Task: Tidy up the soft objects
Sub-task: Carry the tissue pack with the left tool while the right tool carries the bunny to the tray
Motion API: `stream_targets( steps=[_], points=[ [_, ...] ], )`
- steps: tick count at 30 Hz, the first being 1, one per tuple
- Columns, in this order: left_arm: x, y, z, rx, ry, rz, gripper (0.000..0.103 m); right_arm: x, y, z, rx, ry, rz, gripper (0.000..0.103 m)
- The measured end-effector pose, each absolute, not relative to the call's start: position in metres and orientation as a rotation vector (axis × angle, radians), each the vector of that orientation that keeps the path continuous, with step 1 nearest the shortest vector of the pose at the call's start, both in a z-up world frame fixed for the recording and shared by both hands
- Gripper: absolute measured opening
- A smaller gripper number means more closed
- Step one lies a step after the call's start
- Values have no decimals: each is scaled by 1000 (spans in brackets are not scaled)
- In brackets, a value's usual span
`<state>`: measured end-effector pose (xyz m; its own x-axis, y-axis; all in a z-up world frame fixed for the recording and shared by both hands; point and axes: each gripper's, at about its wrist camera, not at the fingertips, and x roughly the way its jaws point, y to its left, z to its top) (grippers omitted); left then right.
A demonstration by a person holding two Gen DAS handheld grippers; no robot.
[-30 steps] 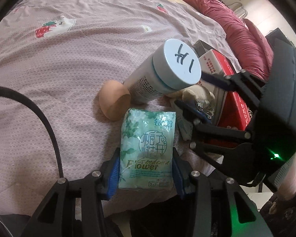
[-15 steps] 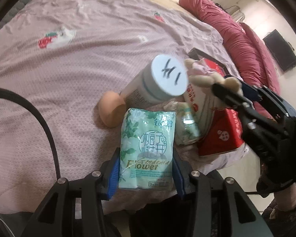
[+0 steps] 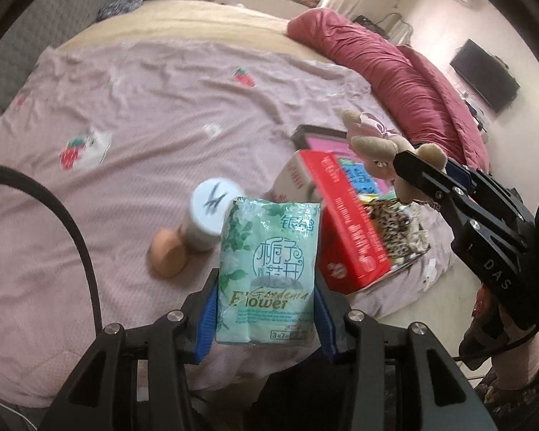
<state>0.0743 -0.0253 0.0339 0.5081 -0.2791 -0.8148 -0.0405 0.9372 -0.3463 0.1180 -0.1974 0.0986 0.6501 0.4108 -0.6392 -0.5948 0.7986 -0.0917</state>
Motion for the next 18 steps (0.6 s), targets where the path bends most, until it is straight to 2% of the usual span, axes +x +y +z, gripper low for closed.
stream_targets(
  steps=[11,18],
  points=[
    [101,-103,99,-213,934,-258,47,114,-285,150,-176,541,443,33],
    [118,-145,120,-151,912,-296,47,110,-332,169,-124,500,361,33]
  ],
)
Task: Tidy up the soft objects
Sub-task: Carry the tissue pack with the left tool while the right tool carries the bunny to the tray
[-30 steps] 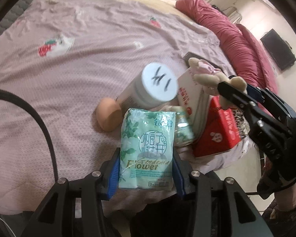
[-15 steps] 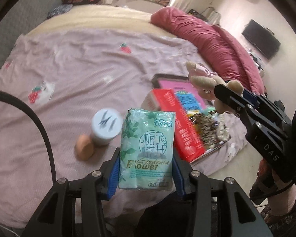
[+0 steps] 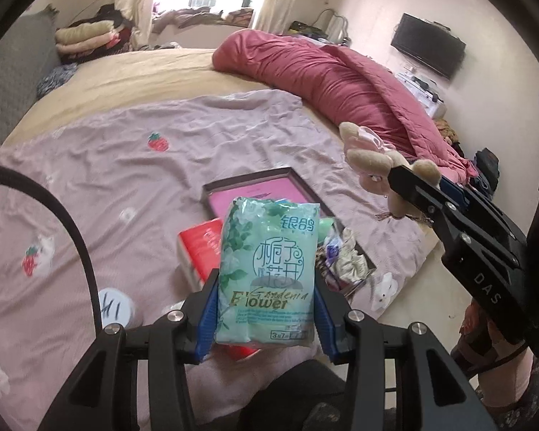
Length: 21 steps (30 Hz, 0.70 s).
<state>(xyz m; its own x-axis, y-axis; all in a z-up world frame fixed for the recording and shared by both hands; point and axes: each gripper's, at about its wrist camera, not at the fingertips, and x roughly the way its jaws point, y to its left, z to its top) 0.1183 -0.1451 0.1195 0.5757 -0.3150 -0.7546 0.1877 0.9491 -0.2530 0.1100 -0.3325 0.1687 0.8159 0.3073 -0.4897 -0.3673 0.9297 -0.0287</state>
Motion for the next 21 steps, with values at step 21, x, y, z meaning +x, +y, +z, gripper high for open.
stream_targets(
  steps=[21],
  points=[
    [144,-219,119,-38,929,-325,47,111,-399,157,-10,486,268,33]
  ],
)
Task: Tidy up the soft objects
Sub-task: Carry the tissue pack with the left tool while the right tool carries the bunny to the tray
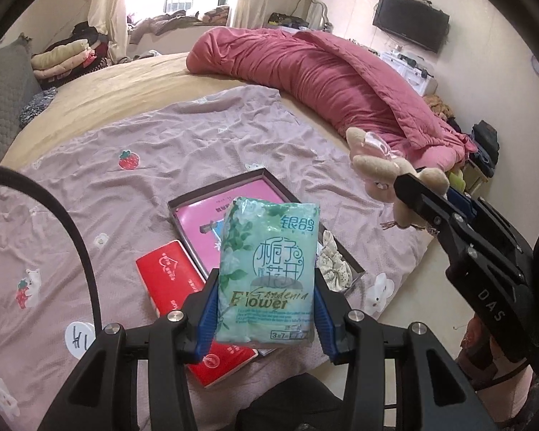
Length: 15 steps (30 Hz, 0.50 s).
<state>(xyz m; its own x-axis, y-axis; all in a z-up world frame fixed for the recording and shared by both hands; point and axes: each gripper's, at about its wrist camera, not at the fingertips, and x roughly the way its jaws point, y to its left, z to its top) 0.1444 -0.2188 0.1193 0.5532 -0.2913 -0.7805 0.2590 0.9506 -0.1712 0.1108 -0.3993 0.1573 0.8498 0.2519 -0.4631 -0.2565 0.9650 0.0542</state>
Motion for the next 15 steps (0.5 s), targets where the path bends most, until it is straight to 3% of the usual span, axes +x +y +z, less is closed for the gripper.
stream_targets(
  steps=[15],
  points=[
    [164,-244,85,-18,1007,-343,47,123,-421,135,16,530,251,33]
  ],
)
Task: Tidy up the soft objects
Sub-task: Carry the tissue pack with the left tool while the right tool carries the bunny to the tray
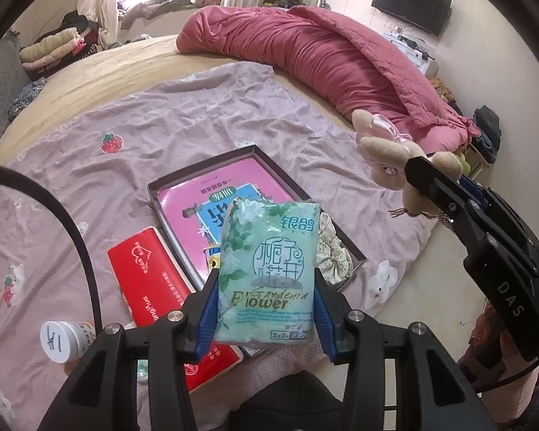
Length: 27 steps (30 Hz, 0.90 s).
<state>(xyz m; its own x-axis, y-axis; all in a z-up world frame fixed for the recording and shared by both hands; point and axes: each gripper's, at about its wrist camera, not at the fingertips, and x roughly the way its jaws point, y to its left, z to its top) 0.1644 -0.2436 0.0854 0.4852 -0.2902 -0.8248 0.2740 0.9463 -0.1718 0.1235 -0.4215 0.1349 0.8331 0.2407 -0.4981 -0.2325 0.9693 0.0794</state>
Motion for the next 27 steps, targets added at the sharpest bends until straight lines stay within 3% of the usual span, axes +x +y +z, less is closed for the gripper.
stream_targets(
  steps=[27],
  points=[
    [207,-262,-12,16,1202,-319,47,156,-426,64,19,666,283,33]
  ],
)
